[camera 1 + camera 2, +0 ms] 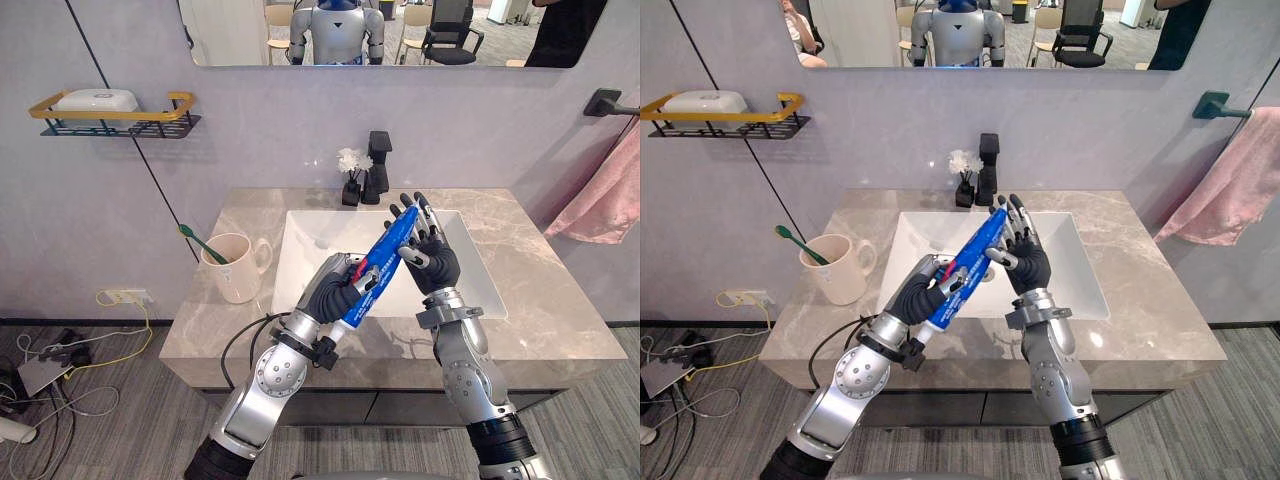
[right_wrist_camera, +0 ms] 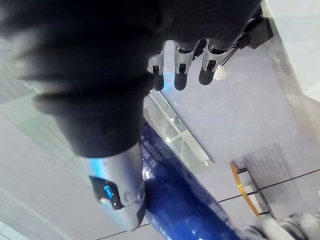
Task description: Organize washtable
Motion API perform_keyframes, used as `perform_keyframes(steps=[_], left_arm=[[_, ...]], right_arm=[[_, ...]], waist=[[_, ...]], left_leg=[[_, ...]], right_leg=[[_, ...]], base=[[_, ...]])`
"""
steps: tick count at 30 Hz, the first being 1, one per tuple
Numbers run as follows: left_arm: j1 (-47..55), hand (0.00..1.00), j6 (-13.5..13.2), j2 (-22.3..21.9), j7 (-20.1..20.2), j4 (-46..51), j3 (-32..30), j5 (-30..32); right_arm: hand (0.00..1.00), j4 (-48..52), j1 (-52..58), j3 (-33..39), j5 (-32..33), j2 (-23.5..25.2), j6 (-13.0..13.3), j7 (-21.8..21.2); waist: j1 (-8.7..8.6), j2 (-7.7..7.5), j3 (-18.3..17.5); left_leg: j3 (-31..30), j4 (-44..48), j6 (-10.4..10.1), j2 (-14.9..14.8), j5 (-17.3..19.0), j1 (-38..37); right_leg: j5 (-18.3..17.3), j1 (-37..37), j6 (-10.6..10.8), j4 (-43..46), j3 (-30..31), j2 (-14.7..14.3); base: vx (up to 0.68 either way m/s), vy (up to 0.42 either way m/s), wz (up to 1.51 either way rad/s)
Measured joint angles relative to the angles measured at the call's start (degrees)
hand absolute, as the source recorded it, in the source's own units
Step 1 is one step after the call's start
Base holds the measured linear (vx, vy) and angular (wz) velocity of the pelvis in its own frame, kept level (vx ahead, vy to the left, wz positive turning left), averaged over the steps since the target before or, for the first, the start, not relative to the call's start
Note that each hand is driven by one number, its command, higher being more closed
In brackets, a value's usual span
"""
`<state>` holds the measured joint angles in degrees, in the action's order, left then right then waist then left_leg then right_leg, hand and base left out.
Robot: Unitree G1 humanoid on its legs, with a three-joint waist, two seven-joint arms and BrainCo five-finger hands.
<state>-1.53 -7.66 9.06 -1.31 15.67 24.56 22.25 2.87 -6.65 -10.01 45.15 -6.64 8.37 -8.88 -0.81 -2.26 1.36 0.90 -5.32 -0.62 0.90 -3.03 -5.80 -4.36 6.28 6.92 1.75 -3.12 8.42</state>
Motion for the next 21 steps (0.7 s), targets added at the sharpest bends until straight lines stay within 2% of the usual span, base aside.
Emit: perform_keyframes(steps=[8,19,20,21], left_arm=[[0.00,1.00,0.85,0.00,-0.17,-1.08,-0.11,0.05],[0.00,1.00,0.94,0.01,-0.18,-1.19,0.11,0.35],[-0.01,1.00,0.94,0.00,-0.18,-1.20,0.14,0.35],[-0.01,1.00,0.95,0.01,-0.19,-1.26,0.11,0.35]], right_arm=[[0.00,-2.20,0.92,-2.44,2.12,1.76,-0.87,-0.93],[0.00,-2.22,1.12,-5.84,4.92,1.50,-2.05,-2.03],[1.00,-2.21,1.12,-5.96,4.94,1.49,-2.06,-2.19],[1.00,-2.21,1.12,-6.07,4.94,1.48,-2.06,-2.31]], waist=[[0.01,-1.34,-0.08],[-0.01,-1.53,-0.15],[0.01,-1.56,-0.17],[0.01,-1.62,-0.21]], left_leg=[[0.00,-0.01,0.00,0.02,-0.01,-0.01],[-0.09,-0.01,-0.05,0.03,-0.08,-0.01],[-0.13,-0.01,-0.04,0.04,-0.09,0.00],[-0.19,-0.01,-0.04,0.04,-0.10,-0.01]], right_leg=[[0.00,0.00,0.00,-0.02,-0.01,0.02],[0.00,0.04,-0.01,-0.01,-0.11,0.02],[0.00,0.05,-0.01,-0.01,-0.14,0.02],[0.00,0.09,-0.01,-0.02,-0.19,0.03]], base=[[0.00,0.000,0.00],[0.00,0.000,0.00],[0.00,0.000,0.00],[0.00,0.000,0.00]])
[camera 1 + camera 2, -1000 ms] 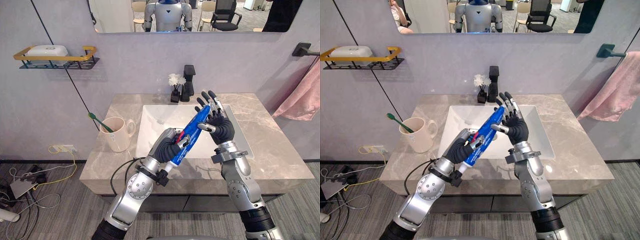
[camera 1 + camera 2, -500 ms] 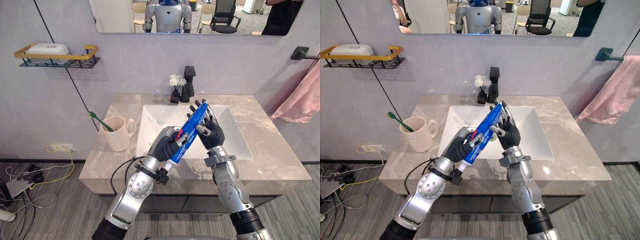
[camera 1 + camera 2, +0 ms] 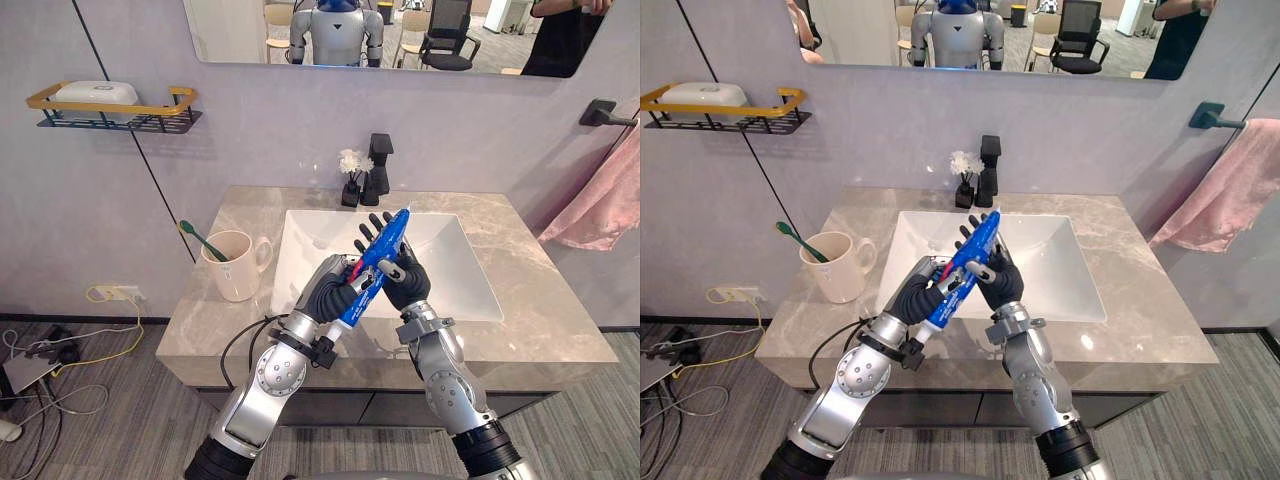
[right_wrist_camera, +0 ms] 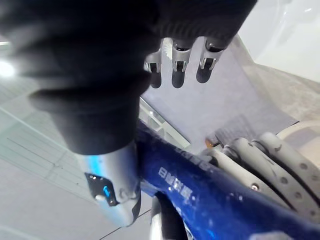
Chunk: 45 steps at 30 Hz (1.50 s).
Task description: Organize washtable
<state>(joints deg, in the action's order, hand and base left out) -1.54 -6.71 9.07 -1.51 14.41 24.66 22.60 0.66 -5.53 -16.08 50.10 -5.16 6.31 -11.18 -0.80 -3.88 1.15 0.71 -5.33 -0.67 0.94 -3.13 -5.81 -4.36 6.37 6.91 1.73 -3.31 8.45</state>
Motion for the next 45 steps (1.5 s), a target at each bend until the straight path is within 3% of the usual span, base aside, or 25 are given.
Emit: perform_keyframes(steps=[16,26,27,32,35,39,45], left_arm=[[-0.16,1.00,0.38,0.01,-0.08,-1.77,-0.28,-0.49],[0.73,1.00,0.17,-1.41,0.08,-1.76,-2.03,-0.69],[0.77,0.00,-0.11,-1.82,0.06,-1.70,-2.73,-0.92],[3.12,0.00,-0.92,-2.21,0.02,1.57,-4.96,-2.37],[5.02,0.00,-1.54,-2.01,-0.73,5.00,-8.29,-3.02],[8.33,0.00,-1.70,-1.99,-2.52,9.86,-12.07,-4.59],[8.73,0.00,-3.67,-2.38,-3.82,16.28,-15.97,-6.39]], right_arm=[[1.00,0.31,-0.40,-0.44,0.03,-0.95,-0.02,-0.40],[1.00,0.52,-1.91,-0.12,-1.22,-1.03,-1.52,-0.43],[1.00,0.90,-2.23,0.06,-1.26,-1.28,-1.82,-0.43],[1.00,3.52,-3.69,1.07,-2.96,-2.06,-2.22,-0.45],[1.00,4.72,-4.70,6.95,-3.27,-1.86,-2.08,0.18],[1.00,5.79,-6.26,13.79,-3.64,-2.24,0.41,1.27],[1.00,8.44,-6.28,14.34,-6.17,-2.95,0.98,1.26]], waist=[[0.09,-0.89,-0.39],[0.12,-0.89,-0.36],[0.16,-0.88,-0.36],[0.15,-0.77,-0.28],[0.31,-0.40,0.01],[0.40,0.26,0.50],[0.51,1.20,1.43]], left_leg=[[-0.56,-0.01,-0.04,-0.01,-0.21,0.02],[-0.55,-0.02,-0.04,-0.01,-0.19,0.08],[-0.55,-0.02,-0.05,-0.02,-0.19,0.08],[-0.55,-0.01,-0.05,-0.03,-0.15,0.08],[-0.58,-0.01,-0.05,-0.01,-0.16,0.06],[-0.56,-0.01,-0.06,-0.06,-0.15,-0.23],[-0.68,-0.03,-0.12,-0.13,-0.08,-0.75]], right_leg=[[0.00,0.33,-0.01,-0.35,-0.68,-0.01],[0.00,0.34,-0.01,-0.34,-0.68,-0.01],[0.00,0.35,-0.01,-0.32,-0.69,-0.02],[0.00,0.42,-0.01,-0.33,-0.70,-0.03],[0.00,0.48,-0.01,-0.28,-0.74,-0.01],[0.00,0.84,-0.02,-0.37,-0.96,-0.04],[-0.01,1.65,-0.03,-0.88,-1.24,-0.07]], base=[[0.00,0.000,0.02],[0.00,0.000,0.00],[0.00,0.000,0.00],[0.00,0.000,0.00],[0.00,0.000,0.00],[0.00,0.000,0.00],[0.00,0.000,0.01]])
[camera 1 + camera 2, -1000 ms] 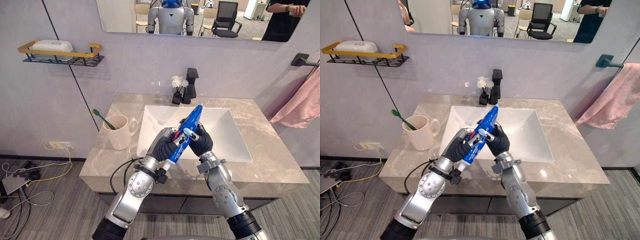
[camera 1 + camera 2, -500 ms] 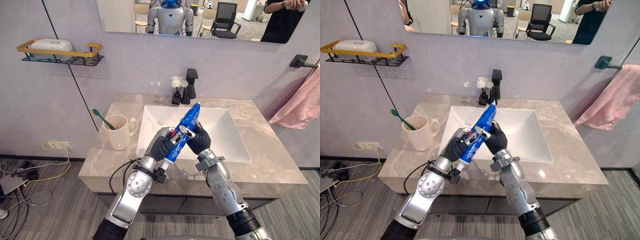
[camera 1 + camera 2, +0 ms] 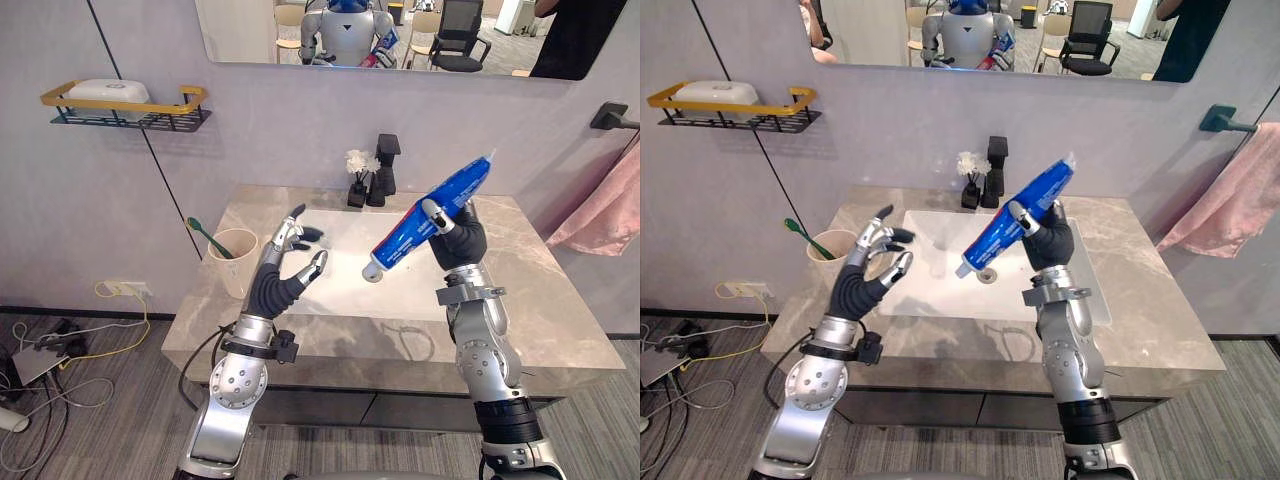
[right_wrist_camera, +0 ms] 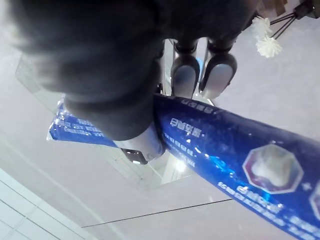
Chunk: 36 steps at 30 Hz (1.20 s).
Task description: Organize washtable
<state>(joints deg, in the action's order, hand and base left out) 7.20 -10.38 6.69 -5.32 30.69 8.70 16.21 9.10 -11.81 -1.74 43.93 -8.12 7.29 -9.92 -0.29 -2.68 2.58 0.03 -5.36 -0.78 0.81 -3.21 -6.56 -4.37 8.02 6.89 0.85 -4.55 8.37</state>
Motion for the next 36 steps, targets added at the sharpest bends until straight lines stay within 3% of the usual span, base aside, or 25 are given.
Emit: perform_keyframes(steps=[7,12,18,26,32,36], left_arm=[[4.70,0.00,-0.21,-2.61,-3.53,2.64,-10.69,-1.85],[10.47,0.00,-0.13,-6.99,-5.65,2.22,-22.85,-3.28],[12.21,0.00,0.73,-9.60,-9.30,-7.99,-31.70,-3.08],[13.82,0.00,2.35,-10.52,-9.48,-28.72,-33.37,-4.91],[13.25,0.00,4.39,-9.74,-7.07,-50.18,-31.97,-5.78],[12.63,0.00,5.37,-8.95,-5.00,-57.95,-29.56,-4.11]], right_arm=[[1.00,1.55,0.65,2.92,-2.18,0.41,0.18,0.02],[1.00,1.92,3.59,4.53,-5.85,1.02,0.20,0.09],[1.00,3.21,5.12,9.41,-7.60,1.08,0.84,1.25],[1.00,3.52,5.49,10.12,-7.56,1.08,2.58,2.33],[1.00,3.55,5.51,9.04,-7.58,1.01,3.69,3.40],[1.00,3.54,5.51,7.03,-8.79,0.94,3.72,3.76]], waist=[[1.16,-0.12,0.13],[2.00,-0.29,0.30],[2.87,-0.50,0.67],[2.96,-0.52,0.67],[2.90,-0.68,0.62],[2.94,-0.80,0.58]], left_leg=[[-1.37,-0.07,-0.01,0.14,0.01,0.27],[-1.51,-0.17,-0.03,0.15,0.01,0.93],[-2.27,-0.16,-0.03,0.28,-0.01,1.43],[-2.76,-0.46,-0.05,0.25,0.00,2.33],[-2.75,-0.13,-0.05,0.24,-0.02,3.21],[-2.79,-0.12,-0.05,0.22,-0.02,3.20]], right_leg=[[-0.02,0.84,0.02,-0.76,-1.52,0.19],[-0.09,0.70,0.04,-1.09,-2.10,0.30],[-0.19,0.70,0.12,-1.06,-3.22,0.51],[-0.83,-0.42,-0.08,-0.13,-3.63,0.53],[-0.83,-1.38,-0.07,-0.05,-3.56,0.53],[-0.83,-1.39,-0.07,-0.06,-3.54,0.51]], base=[[0.00,-0.023,0.10],[-0.01,-0.024,0.07],[-0.01,-0.021,0.09],[-0.02,-0.012,0.03],[0.00,0.000,0.00],[0.00,0.000,0.00]])
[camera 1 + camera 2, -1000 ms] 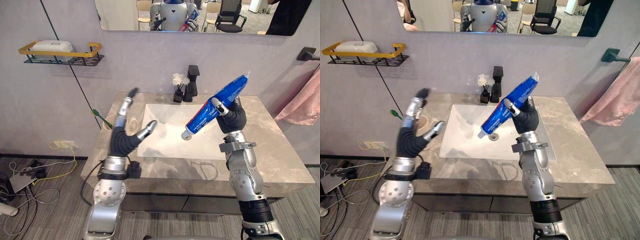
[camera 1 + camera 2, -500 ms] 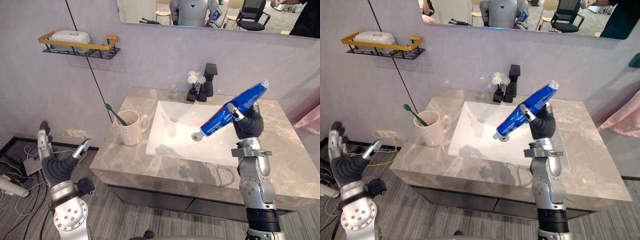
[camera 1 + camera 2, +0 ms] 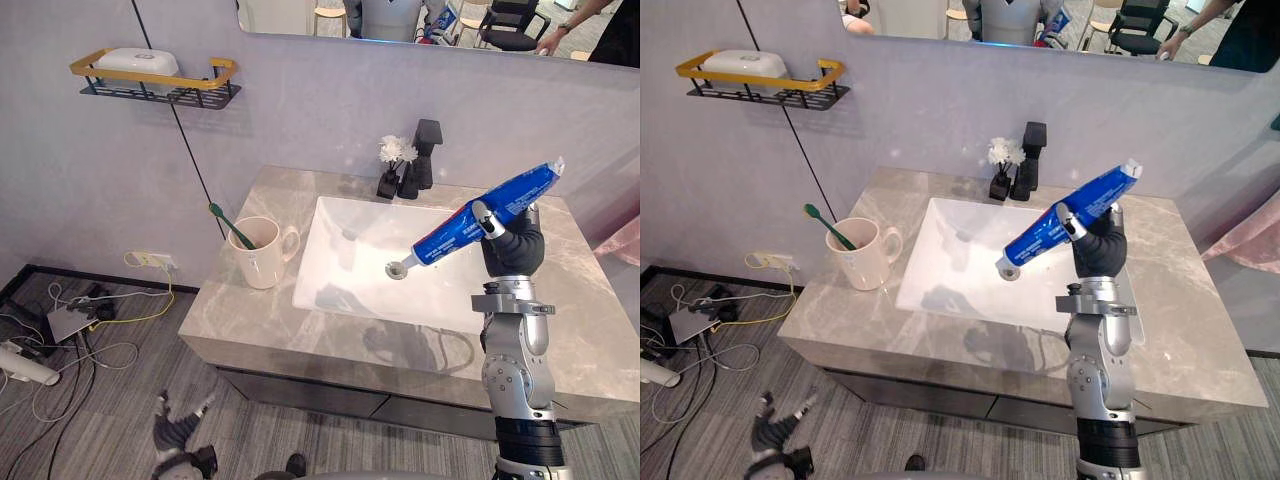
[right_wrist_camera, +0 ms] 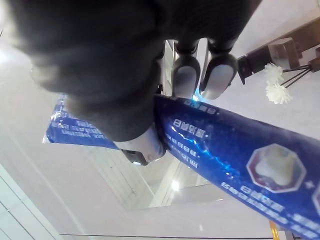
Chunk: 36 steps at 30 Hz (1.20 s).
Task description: Organize washtable
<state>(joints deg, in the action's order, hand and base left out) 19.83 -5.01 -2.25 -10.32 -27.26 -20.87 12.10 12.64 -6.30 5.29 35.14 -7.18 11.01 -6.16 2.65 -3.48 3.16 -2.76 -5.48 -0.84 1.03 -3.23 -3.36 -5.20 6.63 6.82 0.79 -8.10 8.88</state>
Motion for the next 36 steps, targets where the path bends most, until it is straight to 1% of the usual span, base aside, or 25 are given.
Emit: perform_keyframes(steps=[2,4,6,7,9,10,13,16,17,18,19,20,23,26,29,32,36], left_arm=[[-0.95,0.00,0.16,1.16,0.37,-4.29,1.71,0.51],[-1.15,0.00,0.17,2.50,0.42,-7.02,4.76,1.53],[-1.72,0.00,0.19,2.81,0.79,-9.06,6.29,1.63],[-2.03,0.00,0.17,3.07,1.58,-10.23,7.46,1.67],[-2.80,0.00,0.10,3.70,1.74,-11.36,8.12,1.73],[-3.12,0.00,0.11,3.77,1.86,-11.92,8.55,1.73],[-3.70,0.00,0.05,5.05,2.70,-14.09,10.12,2.04],[-4.26,0.00,0.05,6.17,2.82,-16.12,10.72,2.09],[-4.36,0.00,0.05,6.94,2.88,-16.84,11.71,2.11],[-4.48,0.00,0.04,7.26,2.91,-17.20,11.99,2.13],[-4.83,0.00,0.05,7.54,3.11,-17.84,12.05,2.16],[-5.33,0.00,0.06,7.99,3.76,-18.48,12.41,2.19],[-5.83,0.00,0.08,9.23,4.30,-20.18,14.35,2.33],[-5.91,0.00,0.12,9.67,5.16,-20.79,14.54,2.67],[-6.22,0.00,0.13,9.96,5.29,-21.78,14.78,2.67],[-6.30,0.00,0.19,10.84,5.39,-22.04,16.31,2.65],[-6.32,0.00,0.19,11.23,5.39,-22.05,16.52,2.54]], right_arm=[[1.00,-0.03,-0.01,-1.76,-1.67,-0.11,0.04,0.28],[1.00,-0.03,-0.01,-3.18,-2.70,-0.22,0.06,0.51],[1.00,-0.05,-0.02,-4.00,-3.70,-0.27,0.07,1.13],[1.00,-0.06,-0.06,-4.29,-4.65,-0.27,0.07,1.43],[1.00,-0.07,-0.10,-4.77,-6.79,-0.61,0.13,2.60],[1.00,-0.11,-0.18,-4.94,-7.68,-0.74,0.16,2.89],[1.00,-0.52,-2.17,-6.99,-12.58,-0.76,0.22,5.17],[1.00,-0.82,-5.74,-8.35,-17.84,-0.73,0.54,7.61],[1.00,-1.48,-7.36,-8.61,-19.98,-0.66,1.02,8.52],[1.00,-1.89,-8.25,-8.69,-20.72,-0.66,1.22,8.82],[1.00,-2.63,-9.92,-8.76,-22.71,-0.65,1.44,9.64],[1.00,-2.82,-11.29,-8.83,-24.45,-0.66,1.51,10.44],[1.00,-3.76,-14.96,-11.30,-25.99,-0.67,1.74,12.07],[1.00,-5.97,-18.92,-13.07,-26.23,-0.67,1.95,12.52],[1.00,-7.98,-21.52,-13.08,-26.19,-0.69,2.09,12.81],[1.00,-10.43,-24.85,-13.25,-25.46,-0.46,2.19,13.72],[1.00,-12.02,-27.96,-13.30,-24.25,-0.18,2.19,13.90]], waist=[[0.02,-0.04,-0.01],[-0.05,-0.07,-0.02],[0.10,-0.12,-0.01],[0.32,-0.17,-0.02],[1.24,-0.23,0.01],[1.37,-0.28,0.01],[1.42,-0.49,0.03],[1.47,-1.10,0.08],[1.51,-1.38,0.11],[1.57,-1.55,0.14],[1.84,-1.93,0.20],[2.69,-2.14,0.26],[2.99,-2.47,0.24],[3.20,-2.79,0.28],[4.58,-3.07,0.41],[5.29,-3.52,0.84],[6.17,-4.01,1.37]], left_leg=[[-0.13,0.02,0.00,-0.05,0.00,-0.01],[-0.16,0.02,0.00,-0.07,0.00,-0.02],[-0.25,0.02,-0.01,-0.09,0.01,-0.02],[-0.30,0.02,-0.01,-0.10,0.01,-0.01],[-0.37,0.01,-0.01,-0.14,0.01,-0.01],[-0.44,0.01,-0.01,-0.14,0.01,0.02],[-0.96,0.00,-0.03,-0.11,-0.05,0.23],[-1.41,0.01,-0.27,-0.11,-0.32,1.02],[-1.75,0.02,-0.11,-0.08,-0.51,1.06],[-1.88,0.01,-0.12,-0.07,-0.52,1.05],[-1.94,0.01,-0.15,-0.08,-0.54,1.07],[-2.05,0.00,-0.20,-0.09,-0.58,1.25],[-2.70,-0.01,-0.14,-0.03,-0.92,1.77],[-3.70,-0.02,-0.42,-0.04,-1.17,2.44],[-4.23,-0.04,-0.51,-0.09,-1.31,2.64],[-5.41,-0.05,-0.78,-0.16,-1.82,3.50],[-6.63,-0.05,-1.02,-0.29,-2.07,4.01]], right_leg=[[0.00,0.00,0.00,0.01,0.13,-0.02],[0.00,0.01,0.00,0.04,0.20,-0.04],[0.00,0.01,0.00,0.10,0.16,-0.06],[0.00,0.00,-0.01,0.15,0.13,-0.07],[-0.01,-0.05,-0.01,0.23,0.14,-0.11],[-0.01,-0.04,-0.01,0.25,0.09,-0.12],[-0.02,-0.22,-0.01,0.47,-0.14,-0.13],[-0.03,-0.84,0.00,0.96,-0.47,-0.15],[-0.03,-0.83,0.00,0.99,-0.86,-0.13],[-0.03,-0.83,0.00,0.99,-1.06,-0.12],[-0.03,-0.81,0.00,0.99,-1.13,-0.13],[-0.03,-0.81,0.00,1.01,-1.18,-0.16],[-0.03,-0.85,0.00,1.07,-1.77,-0.15],[-0.03,-0.93,-0.01,1.07,-2.90,-0.23],[-0.07,-0.91,-0.07,1.07,-3.15,-0.37],[-0.17,-1.01,-0.25,1.07,-4.58,-0.56],[-0.33,-0.96,-0.52,1.07,-5.65,-0.81]], base=[[0.00,0.000,0.00],[-0.02,-0.008,0.00],[-0.03,-0.013,0.02],[-0.04,-0.012,0.02],[-0.04,-0.014,0.01],[-0.04,-0.014,0.05],[-0.03,-0.013,0.04],[-0.02,-0.012,0.07],[-0.01,-0.011,0.11],[-0.03,-0.012,0.11],[-0.03,-0.011,0.07],[-0.03,-0.011,0.05],[-0.02,-0.016,0.11],[-0.03,-0.017,0.19],[-0.03,-0.018,0.11],[-0.03,-0.023,0.22],[-0.04,-0.026,0.14]])
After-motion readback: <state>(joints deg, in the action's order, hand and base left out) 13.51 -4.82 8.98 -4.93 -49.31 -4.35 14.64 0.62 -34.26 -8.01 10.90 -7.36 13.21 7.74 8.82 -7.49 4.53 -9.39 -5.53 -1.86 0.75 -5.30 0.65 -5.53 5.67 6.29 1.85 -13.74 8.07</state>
